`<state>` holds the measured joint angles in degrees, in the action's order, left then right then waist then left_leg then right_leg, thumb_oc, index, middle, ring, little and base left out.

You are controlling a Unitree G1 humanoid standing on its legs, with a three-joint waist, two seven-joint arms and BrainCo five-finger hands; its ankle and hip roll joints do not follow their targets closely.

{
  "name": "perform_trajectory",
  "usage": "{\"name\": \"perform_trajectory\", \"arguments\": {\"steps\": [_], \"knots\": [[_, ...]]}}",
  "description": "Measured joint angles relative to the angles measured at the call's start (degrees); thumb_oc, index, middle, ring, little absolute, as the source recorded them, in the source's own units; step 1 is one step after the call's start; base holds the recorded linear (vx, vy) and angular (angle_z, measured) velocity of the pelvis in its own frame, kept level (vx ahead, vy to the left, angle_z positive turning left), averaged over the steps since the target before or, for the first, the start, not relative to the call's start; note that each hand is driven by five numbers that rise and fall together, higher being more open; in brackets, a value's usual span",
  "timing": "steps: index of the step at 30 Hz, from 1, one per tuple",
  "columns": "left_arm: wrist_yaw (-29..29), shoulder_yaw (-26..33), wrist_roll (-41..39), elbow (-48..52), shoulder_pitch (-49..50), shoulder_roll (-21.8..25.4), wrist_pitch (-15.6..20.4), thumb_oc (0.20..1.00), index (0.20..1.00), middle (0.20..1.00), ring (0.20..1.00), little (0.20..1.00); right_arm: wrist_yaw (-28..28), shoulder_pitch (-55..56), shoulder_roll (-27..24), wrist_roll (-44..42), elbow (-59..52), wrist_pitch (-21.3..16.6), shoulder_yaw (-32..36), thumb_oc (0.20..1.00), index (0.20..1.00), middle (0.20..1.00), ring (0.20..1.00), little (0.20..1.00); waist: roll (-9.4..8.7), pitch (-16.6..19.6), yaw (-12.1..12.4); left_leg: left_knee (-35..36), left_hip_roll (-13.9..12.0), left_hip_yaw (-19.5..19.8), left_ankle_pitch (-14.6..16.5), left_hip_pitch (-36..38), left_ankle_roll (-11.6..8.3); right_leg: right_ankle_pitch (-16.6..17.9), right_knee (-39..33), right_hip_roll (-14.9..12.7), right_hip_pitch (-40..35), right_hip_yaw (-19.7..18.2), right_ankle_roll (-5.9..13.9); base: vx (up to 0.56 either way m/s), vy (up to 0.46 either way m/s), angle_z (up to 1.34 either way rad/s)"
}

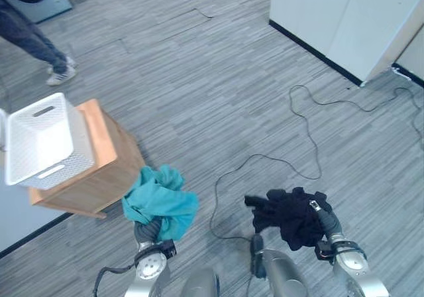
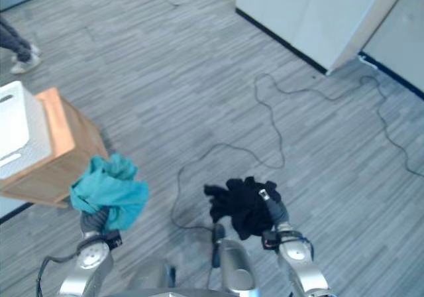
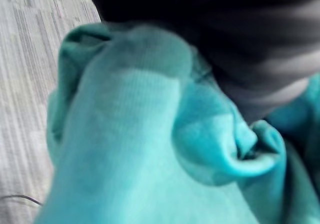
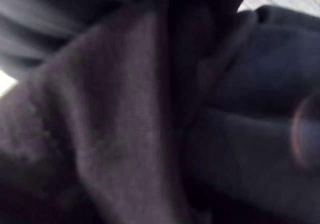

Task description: Tidy up the quilt and then pick up the clothes from the bed and put them into the laundry hamper.

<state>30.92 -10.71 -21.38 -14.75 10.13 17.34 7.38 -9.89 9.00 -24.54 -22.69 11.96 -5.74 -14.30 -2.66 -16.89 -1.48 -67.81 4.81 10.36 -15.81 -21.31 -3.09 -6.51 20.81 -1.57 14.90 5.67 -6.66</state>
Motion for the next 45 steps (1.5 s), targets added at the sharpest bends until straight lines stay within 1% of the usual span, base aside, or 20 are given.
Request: {"name": "perform_trajectory", "arguments": {"steps": [1, 2, 5, 8, 9, 10, 13, 17, 19, 20, 22, 24, 26, 28, 30, 33, 36, 40, 41, 45], "knots": [[0.2, -0.41, 0.13, -1.13, -1.54, -0.52, 0.02, 0.2, 0.2, 0.2, 0.2, 0.2, -0.3, -1.03, -0.4, -0.07, 1.92, 0.76, -0.35, 0.2, 0.2, 0.2, 0.2, 0.2, -2.55, -1.12, 1.72, -23.2, 5.84, -0.59, 2.96, -9.63, 1.63, 0.01, 2.29, -1.37, -0.81, -1.45, -0.09, 0.36, 0.008, -1.22], [0.21, -0.39, 0.1, -3.05, -1.39, -0.51, -0.07, 0.2, 0.2, 0.2, 0.2, 0.2, -0.46, -1.35, 0.2, -0.12, 3.05, 1.36, -0.95, 0.2, 0.2, 0.2, 0.2, 0.2, -3.86, -0.96, 2.77, -30.03, 7.5, -1.64, 5.33, -13.03, 0.85, 1.49, 1.33, -1.78, -2.95, -1.18, 2.41, 0.3, 0.028, -1.35], [-0.37, -0.25, 0.32, -4.16, 1.47, -0.56, 0.56, 0.2, 0.2, 0.2, 0.2, 0.2, -2.54, 3.24, 1.95, -0.4, -0.26, 1.72, -4.92, 0.2, 0.2, 0.2, 0.2, 0.2, -6.64, -0.79, 3.19, -29.84, 13.0, -5.13, 12.73, -23.88, -1.69, 1.86, -7.19, -3.69, -13.69, -1.2, 4.03, 0.32, -0.013, -0.58], [-0.32, 0.04, 0.34, -2.58, 2.49, -0.77, 1.58, 0.2, 0.2, 0.2, 0.2, 0.2, -3.17, 4.9, 2.18, -0.1, -0.64, 1.9, -7.91, 0.2, 0.2, 0.2, 0.2, 0.2, -3.4, -1.35, 3.23, -7.27, 9.18, -9.73, 16.13, -31.62, 1.67, -0.34, -7.33, -0.07, -14.59, -1.77, 3.7, 0.48, 0.059, -0.33], [-0.11, 0.05, 0.2, -1.96, 3.8, -0.57, 1.52, 0.2, 0.2, 0.2, 0.2, 0.2, -2.97, 5.22, 2.28, 0.12, -0.37, 1.86, -8.31, 0.2, 0.2, 0.2, 0.2, 0.2, -2.22, -1.23, 3.45, 5.79, 6.94, -10.93, 15.87, -29.36, 2.97, -1.8, -9.19, 1.42, -15.56, -2.78, 7.15, 0.51, 0.123, -0.49], [0.43, 0.01, 0.22, 1.51, 6.79, -0.44, 1.79, 0.2, 0.2, 0.2, 0.2, 0.2, -2.3, 6.69, 1.15, 0.13, -0.4, 1.32, -8.1, 0.2, 0.2, 0.2, 0.2, 0.2, 2.7, -0.49, 3.66, 40.72, 1.71, -11.42, 16.13, -19.14, 3.94, -3.09, -11.62, 5.74, -18.03, -1.68, 9.96, 0.55, 0.12, -0.46], [0.75, 0.13, 0.19, -0.16, 7.09, -0.4, 1.72, 0.2, 0.2, 0.2, 0.2, 0.2, -2.34, 8.28, 0.02, 0.11, 3.11, 0.89, -7.76, 0.2, 0.2, 0.2, 0.2, 0.2, 6.54, 0.76, 3.6, 65.78, 1.42, -10.74, 15.54, -6.63, 4.53, -3.6, -15.68, 10.97, -23.92, -1.04, 8.2, 0.68, 0.173, -0.1], [0.14, 0.52, 0.13, 0.22, 6.77, -0.29, 1.25, 0.2, 0.2, 0.2, 0.2, 0.2, -2.28, 7.36, 1.31, 0.06, 4.27, -0.8, -4.89, 0.2, 0.2, 0.2, 0.2, 0.2, 2.11, 1.8, 5.11, 63.27, 6.54, -17.78, 13.29, 1.77, 11.22, -3.99, -14.32, 10.28, -26.92, -2.89, 9.23, 0.52, 0.182, -0.01], [-0.24, -1.24, 0.19, 2.34, 6.52, 1.42, 1.06, 0.2, 0.2, 0.2, 0.2, 0.2, -1.95, 10.2, 1.44, 0.03, 3.55, -1.25, -4.42, 0.2, 0.2, 0.2, 0.2, 0.2, 4.57, 4.21, 4.79, 63.67, 5.23, -14.69, 15.49, 8.83, 18.55, -7.36, 2.37, 14.8, -22.55, -0.45, 10.1, 0.49, 0.227, 0.38], [-0.27, -0.7, 0.25, 2.49, 6.45, 2.37, 1.01, 0.2, 0.2, 0.2, 0.2, 0.2, -1.46, 9.85, 2.38, 0.05, 3.63, -1.03, -4.71, 0.2, 0.2, 0.2, 0.2, 0.2, 2.69, 4.33, 6.15, 63.67, 5.84, -14.07, 11.05, 8.9, 19.68, -10.64, 10.94, 13.13, -19.94, 0.28, 9.2, 0.37, 0.241, -0.6], [-0.27, 0.18, 0.14, 2.62, 5.73, 2.38, -1.07, 0.2, 0.2, 0.2, 0.2, 0.2, -1.3, 10.66, 2.56, 0.08, 0.96, -0.94, -5.44, 0.2, 0.2, 0.2, 0.2, 0.2, -0.96, 5.56, 8.13, 58.44, 9.59, -12.33, 10.94, 8.35, 19.21, -12.41, 29.75, 2.7, -15.4, 4.11, 9.71, 0.38, 0.311, -0.51], [-0.39, -0.9, 0.2, 2.69, 4.19, 1.92, -2.49, 0.2, 0.2, 0.2, 0.2, 0.2, -1.96, 10.44, 2.15, 0.07, -0.39, -0.86, -5.12, 0.2, 0.2, 0.2, 0.2, 0.2, 0.85, 5.71, 6.88, 55.85, 10.56, -10.16, 13.84, 9.54, 19.31, -9.31, 39.04, -5.8, -13.01, 3.63, 10.82, 0.35, 0.279, 0.32], [-0.21, -1.64, 0.34, 4.16, -0.06, 1.65, -3.41, 0.2, 0.2, 0.2, 0.2, 0.2, -3.81, 10.05, 2.18, -0.01, -2.32, 0.69, -6.29, 0.2, 0.2, 0.2, 0.2, 0.2, 4.9, 4.54, 5.33, 56.94, 8.98, -4.8, 12.72, 11.72, 17.88, -7.09, 46.58, -5.37, -5.94, -0.16, 11.0, 0.3, 0.087, 1.14], [0.47, -1.71, 1.46, 4.94, -3.72, 3.35, -3.24, 0.2, 0.2, 0.2, 0.2, 0.2, -4.93, 10.28, 3.45, 0.09, -2.62, 0.55, -9.77, 0.2, 0.2, 0.2, 0.2, 0.2, 5.82, 3.23, 5.24, 60.53, 7.84, -0.31, 14.49, 16.8, 11.29, -7.13, 40.63, -4.52, 5.97, -2.51, 10.26, 0.48, -0.138, 1.3], [0.88, -1.72, 1.52, 0.4, -3.82, 2.7, -2.83, 0.2, 0.2, 0.2, 0.2, 0.2, -5.29, 9.55, 4.4, 0.08, -0.3, -0.64, -10.91, 0.2, 0.2, 0.2, 0.2, 0.2, 4.48, 2.28, 3.46, 58.23, 5.79, -4.71, 22.15, 17.19, 7.34, -5.11, 12.85, -4.46, 7.73, -2.12, 10.33, 0.68, -0.297, 0.88], [1.41, -2.65, 1.38, -3.71, -3.82, 3.23, -2.5, 0.2, 0.2, 0.2, 0.2, 0.2, -4.26, 10.24, 5.42, 0.05, 0.87, -1.56, -9.65, 0.2, 0.2, 0.2, 0.2, 0.2, 1.66, 0.53, 0.49, 56.87, 8.92, 0.17, 21.32, 18.66, 9.42, -0.14, -19.24, -4.31, 4.42, -9.77, 14.22, 0.49, -0.087, 1.07], [0.65, -3.76, 1.37, -3.56, -0.74, 2.85, -2.51, 0.2, 0.2, 0.2, 0.2, 0.2, -4.19, 11.45, 7.41, 0.05, 1.91, -1.5, -6.87, 0.2, 0.2, 0.2, 0.2, 0.2, -0.69, 0.16, -1.55, 57.57, 9.73, 6.59, 23.93, 23.98, 11.47, 6.08, -21.09, -1.78, 1.56, -18.32, 13.73, 0.58, -0.206, 1.14], [-0.17, -4.56, 1.4, -0.69, 0.95, 3.27, -2.5, 0.2, 0.2, 0.2, 0.2, 0.2, -4.04, 9.89, 6.85, 0.02, 1.12, -2.03, -5.11, 0.2, 0.2, 0.2, 0.2, 0.2, -1.25, 1.32, -1.5, 57.83, 7.49, 10.66, 25.85, 29.73, 7.91, 19.5, -16.62, -0.32, -1.99, -14.38, 8.26, 0.43, -0.232, 0.9], [-0.44, -4.68, 1.34, 0.04, 0.84, 2.71, -2.7, 0.2, 0.2, 0.2, 0.2, 0.2, -4.1, 7.84, 5.18, -0.14, 1.32, -2.1, -4.6, 0.2, 0.2, 0.2, 0.2, 0.2, 0.99, 1.52, -1.48, 56.37, 5.37, 10.4, 25.99, 29.89, 7.07, 16.37, -13.35, 1.06, -1.74, -11.9, 6.61, 0.48, -0.213, 0.66], [-1.82, -4.16, 1.33, 1.35, -0.96, 2.74, -3.02, 0.2, 0.2, 0.2, 0.2, 0.2, -4.42, 3.9, 2.71, -0.57, 0.67, -1.61, -3.77, 0.2, 0.2, 0.2, 0.2, 0.2, 1.02, 1.55, -1.29, 38.58, 3.96, 0.41, 23.12, 25.01, 3.95, 8.49, -9.91, 2.55, -5.88, -8.74, 2.44, 0.47, -0.199, 0.32]]}}
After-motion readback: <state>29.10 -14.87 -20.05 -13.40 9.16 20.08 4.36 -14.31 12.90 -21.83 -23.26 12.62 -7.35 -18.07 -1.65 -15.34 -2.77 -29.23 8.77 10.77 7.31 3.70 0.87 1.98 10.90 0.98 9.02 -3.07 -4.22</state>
